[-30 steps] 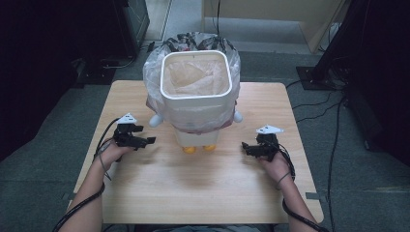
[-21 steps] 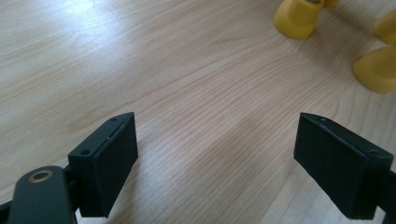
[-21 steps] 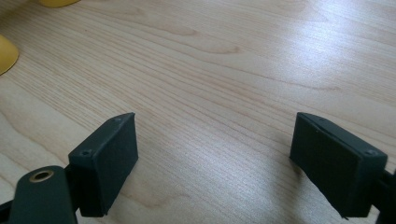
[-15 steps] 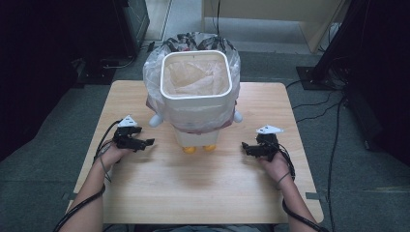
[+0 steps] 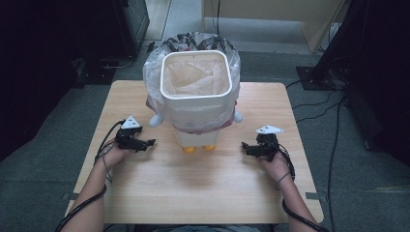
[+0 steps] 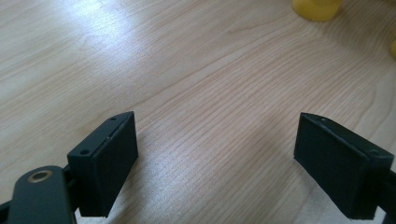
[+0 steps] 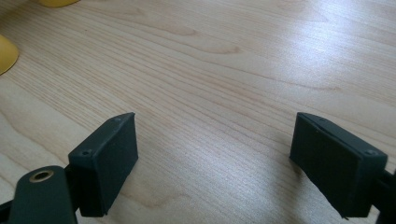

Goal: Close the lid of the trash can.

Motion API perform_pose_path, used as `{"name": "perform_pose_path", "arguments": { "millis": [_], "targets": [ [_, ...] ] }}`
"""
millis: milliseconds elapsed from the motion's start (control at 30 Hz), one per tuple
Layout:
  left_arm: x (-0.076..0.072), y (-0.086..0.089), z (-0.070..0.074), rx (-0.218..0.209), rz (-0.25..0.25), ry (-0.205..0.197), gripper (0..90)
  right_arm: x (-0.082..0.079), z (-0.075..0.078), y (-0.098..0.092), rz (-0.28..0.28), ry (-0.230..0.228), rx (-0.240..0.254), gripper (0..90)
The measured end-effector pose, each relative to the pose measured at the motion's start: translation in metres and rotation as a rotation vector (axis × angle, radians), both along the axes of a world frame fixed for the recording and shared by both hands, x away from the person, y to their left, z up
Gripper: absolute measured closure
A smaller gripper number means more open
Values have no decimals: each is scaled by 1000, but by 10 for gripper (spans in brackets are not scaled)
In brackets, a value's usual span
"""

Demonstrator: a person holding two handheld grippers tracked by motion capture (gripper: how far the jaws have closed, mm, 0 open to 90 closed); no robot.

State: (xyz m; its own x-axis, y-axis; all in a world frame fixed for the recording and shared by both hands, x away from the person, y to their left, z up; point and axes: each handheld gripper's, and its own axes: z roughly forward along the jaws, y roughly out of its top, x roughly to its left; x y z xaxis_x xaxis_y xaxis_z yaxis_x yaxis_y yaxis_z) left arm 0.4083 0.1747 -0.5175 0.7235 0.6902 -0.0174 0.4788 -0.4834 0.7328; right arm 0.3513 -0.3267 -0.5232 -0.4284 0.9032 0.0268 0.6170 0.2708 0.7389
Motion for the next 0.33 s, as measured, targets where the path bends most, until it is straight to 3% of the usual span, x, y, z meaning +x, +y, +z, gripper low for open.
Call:
{"name": "perform_pose_path", "arguments": {
  "millis": [67, 333],
  "targets": [
    [0, -1, 0, 16, -4, -6, 133, 0, 0, 0, 0, 0, 0, 147],
    [0, -1, 0, 16, -4, -6, 132, 0, 0, 0, 0, 0, 0, 147]
  ]
}}
